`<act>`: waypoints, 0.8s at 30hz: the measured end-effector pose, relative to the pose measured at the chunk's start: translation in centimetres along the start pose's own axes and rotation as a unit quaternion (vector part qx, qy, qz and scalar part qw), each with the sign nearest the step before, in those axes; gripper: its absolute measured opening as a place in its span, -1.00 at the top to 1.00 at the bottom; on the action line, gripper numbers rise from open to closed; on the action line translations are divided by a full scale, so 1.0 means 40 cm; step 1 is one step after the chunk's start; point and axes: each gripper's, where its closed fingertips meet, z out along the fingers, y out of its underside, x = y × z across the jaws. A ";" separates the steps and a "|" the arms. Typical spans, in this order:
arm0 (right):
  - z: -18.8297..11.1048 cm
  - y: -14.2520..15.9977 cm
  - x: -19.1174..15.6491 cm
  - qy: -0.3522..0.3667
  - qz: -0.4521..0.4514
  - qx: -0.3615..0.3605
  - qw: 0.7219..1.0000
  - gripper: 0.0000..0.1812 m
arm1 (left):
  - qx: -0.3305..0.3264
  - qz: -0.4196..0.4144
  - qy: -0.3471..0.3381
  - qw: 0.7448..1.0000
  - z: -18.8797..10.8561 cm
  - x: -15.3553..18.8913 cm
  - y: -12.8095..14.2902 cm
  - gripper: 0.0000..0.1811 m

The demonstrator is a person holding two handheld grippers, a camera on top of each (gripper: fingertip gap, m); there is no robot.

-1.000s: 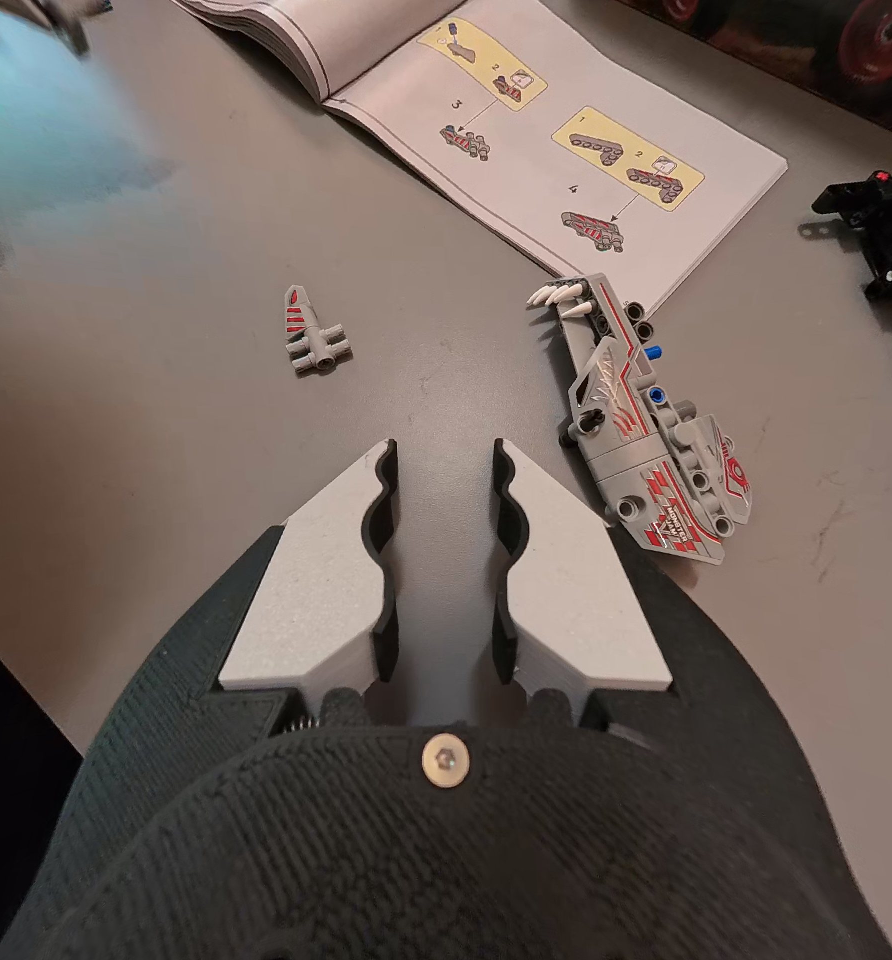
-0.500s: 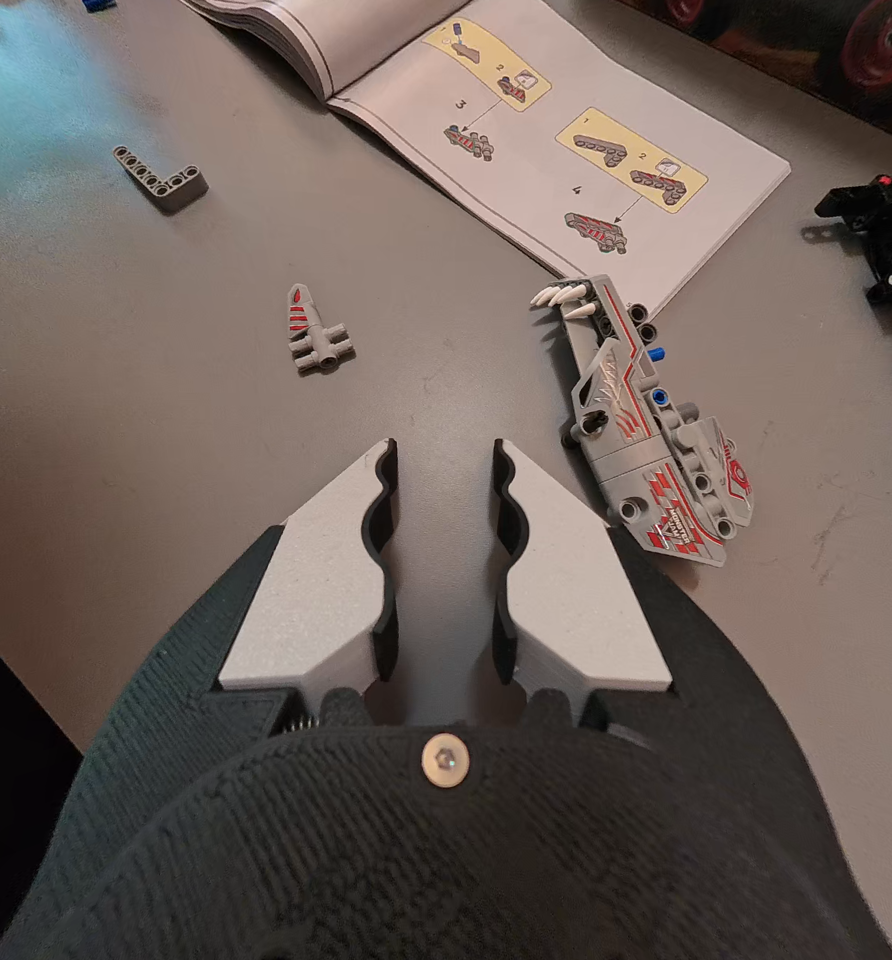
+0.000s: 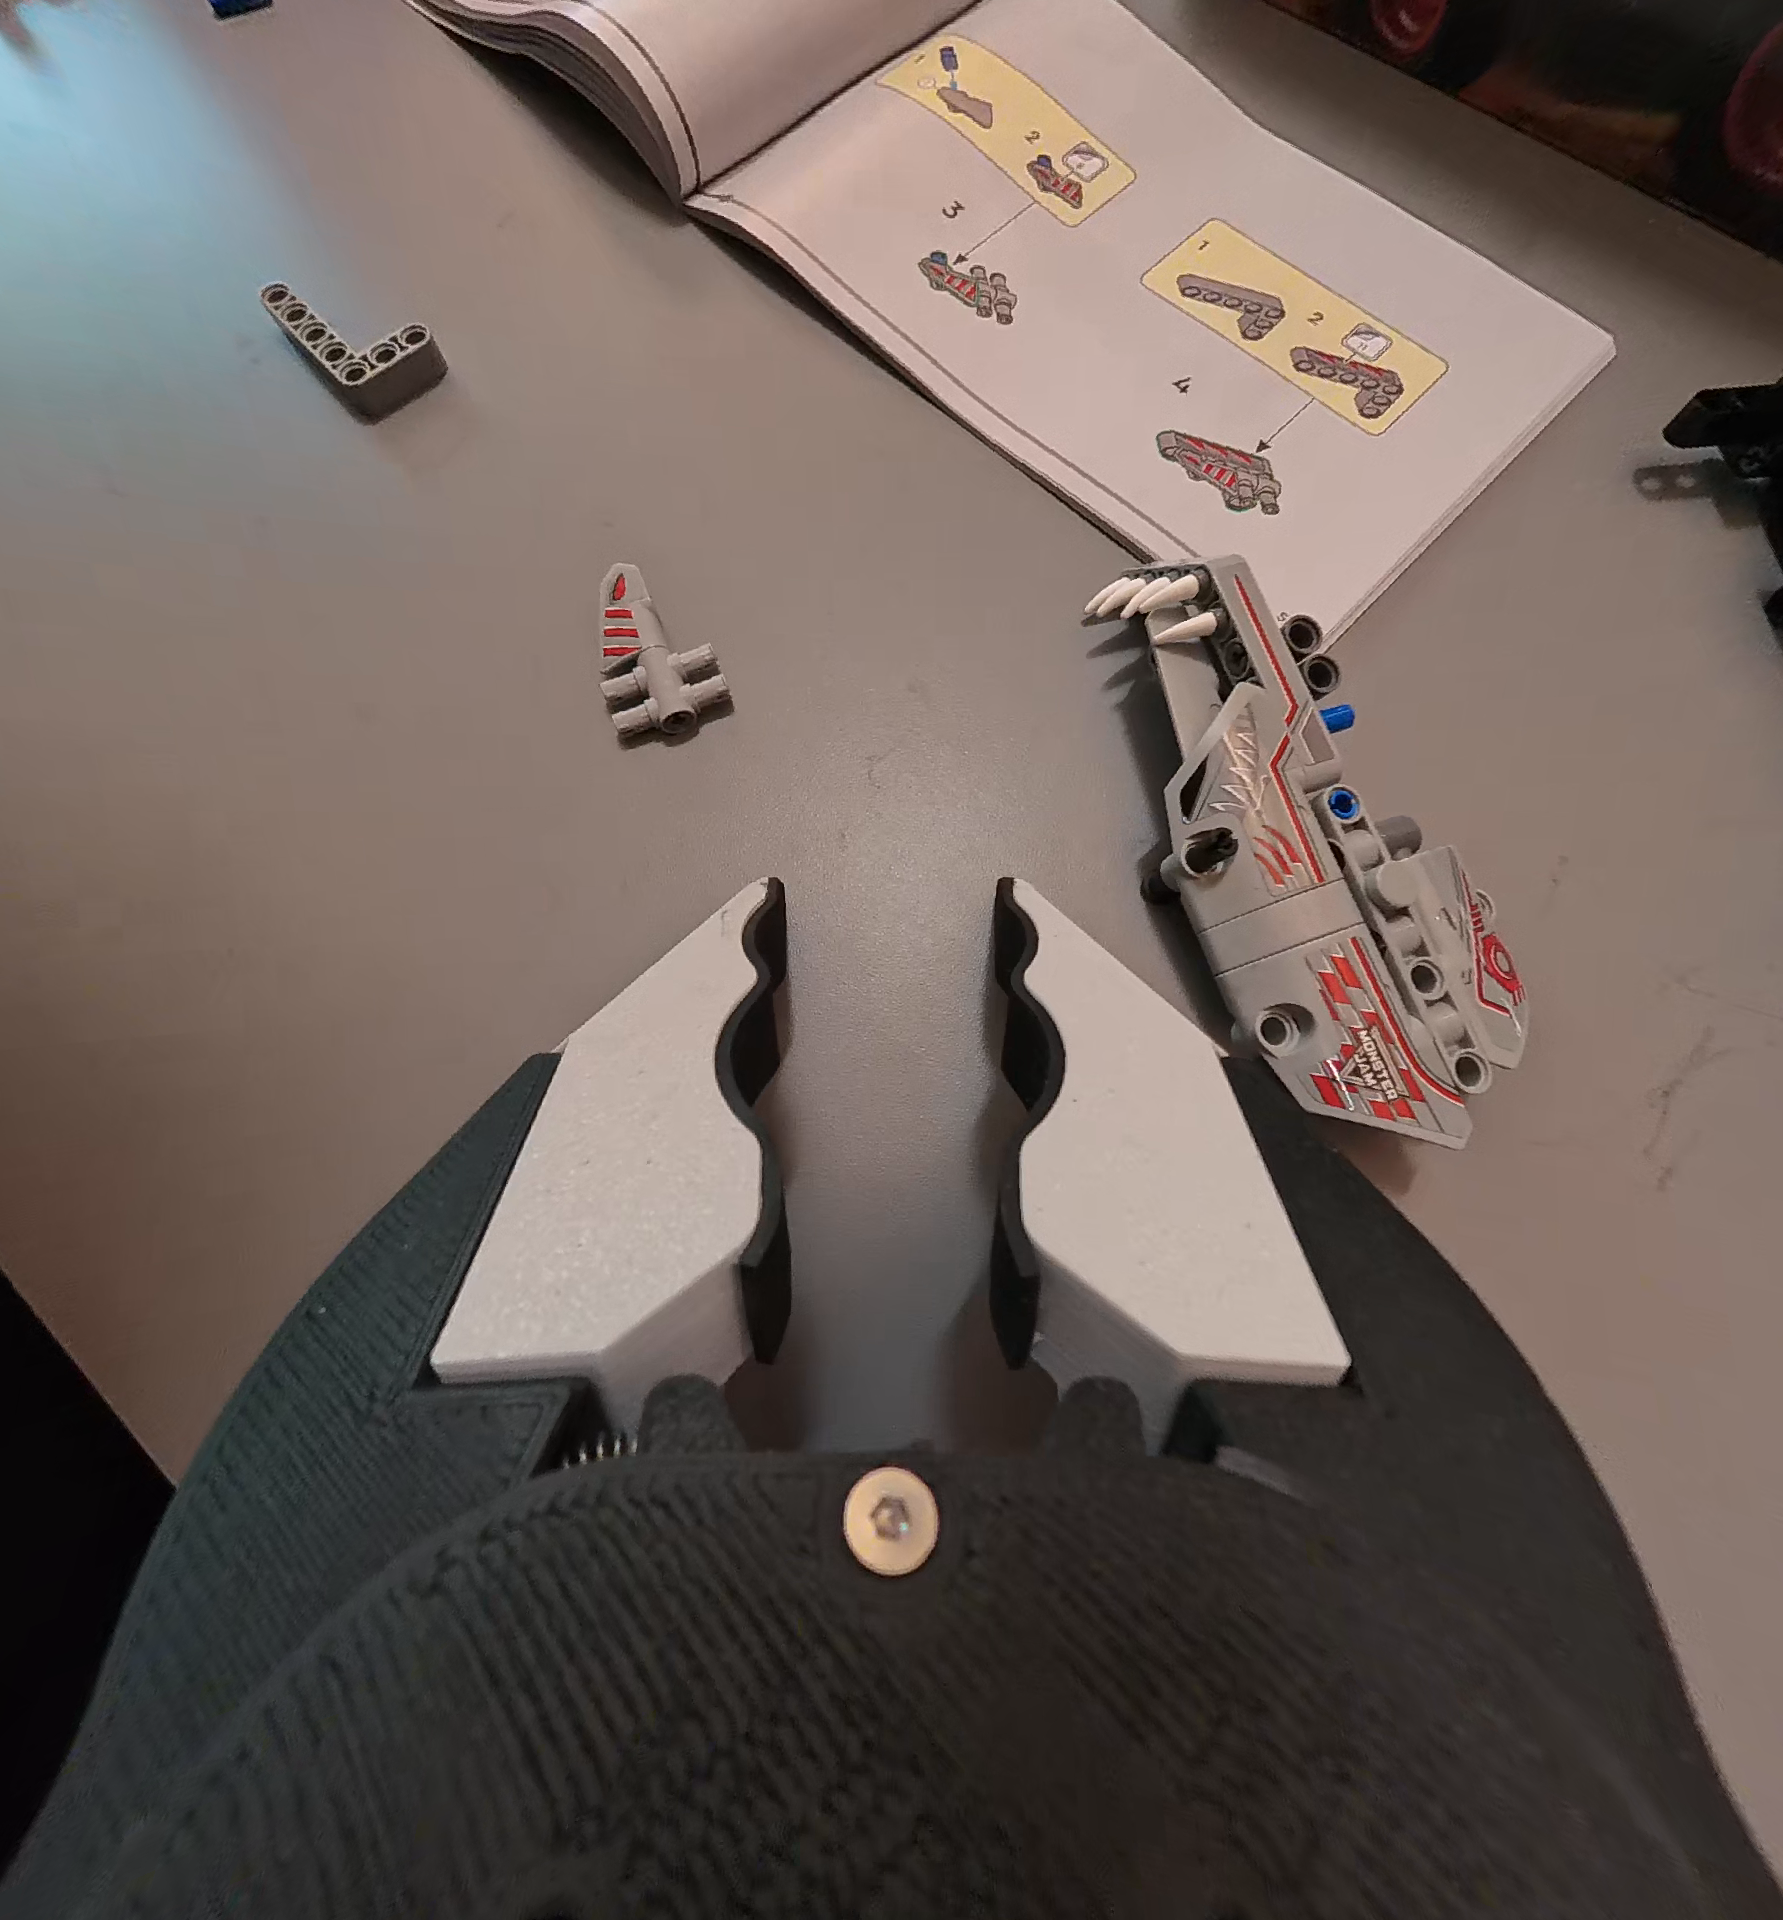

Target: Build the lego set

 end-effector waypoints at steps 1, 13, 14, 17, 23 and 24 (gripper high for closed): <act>0.000 0.000 0.000 0.000 -0.001 0.000 1.000 0.57 | -0.007 0.020 0.034 0.999 0.014 0.047 -0.001 0.86; 0.028 -0.025 -0.037 -0.062 -0.048 0.001 0.997 0.61 | -0.019 0.173 0.206 0.963 0.264 0.414 -0.112 0.86; 0.027 -0.024 -0.041 -0.067 -0.051 0.001 0.996 0.57 | -0.021 0.170 0.218 0.961 0.266 0.428 -0.118 0.94; 0.028 -0.024 -0.044 -0.066 -0.060 0.001 0.996 0.56 | -0.018 0.188 0.210 0.959 0.278 0.445 -0.137 0.95; 0.029 -0.024 -0.045 -0.068 -0.058 0.001 0.996 0.56 | -0.002 0.136 0.213 0.967 0.305 0.467 -0.180 0.95; 0.029 -0.024 -0.045 -0.068 -0.058 0.001 0.996 0.57 | 0.008 0.124 0.212 0.969 0.309 0.468 -0.192 0.95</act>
